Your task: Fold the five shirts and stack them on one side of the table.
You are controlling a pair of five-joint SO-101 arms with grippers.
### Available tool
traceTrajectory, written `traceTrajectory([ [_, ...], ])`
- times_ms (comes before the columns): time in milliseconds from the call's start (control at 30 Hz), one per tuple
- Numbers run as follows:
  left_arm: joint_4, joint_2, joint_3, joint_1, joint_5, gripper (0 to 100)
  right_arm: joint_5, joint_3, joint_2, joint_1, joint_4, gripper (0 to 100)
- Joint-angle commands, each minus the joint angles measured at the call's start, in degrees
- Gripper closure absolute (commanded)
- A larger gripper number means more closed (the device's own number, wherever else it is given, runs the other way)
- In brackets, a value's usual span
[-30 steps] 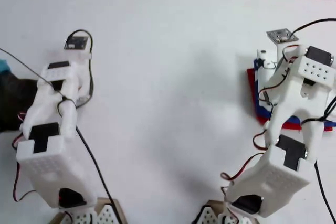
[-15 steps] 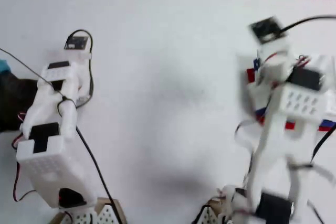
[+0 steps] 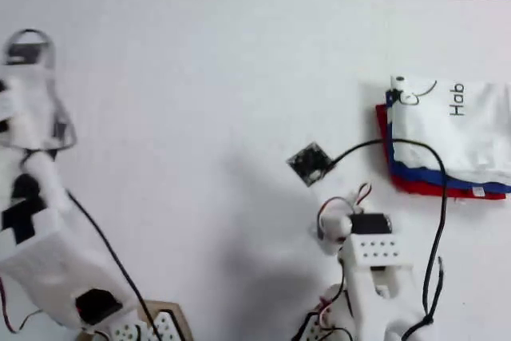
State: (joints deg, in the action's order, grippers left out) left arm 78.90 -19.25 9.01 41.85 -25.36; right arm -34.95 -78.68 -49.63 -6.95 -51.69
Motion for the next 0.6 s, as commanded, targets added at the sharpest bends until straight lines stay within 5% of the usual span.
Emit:
traceTrajectory([
  [0, 4.0, 0.2, 6.1, 6.3, -5.5, 75, 0.5, -1.6, -1.6, -0.5, 4.4, 78.6],
  [300, -3.1, 0.1, 6.1, 16.7, -12.5, 72, 0.6, -3.7, -2.1, -0.4, 6.5, 81.0],
  [567, -10.7, -9.0, 11.6, 18.6, -14.6, 72, 0.6, -3.8, -2.1, -0.4, 6.5, 81.0],
])
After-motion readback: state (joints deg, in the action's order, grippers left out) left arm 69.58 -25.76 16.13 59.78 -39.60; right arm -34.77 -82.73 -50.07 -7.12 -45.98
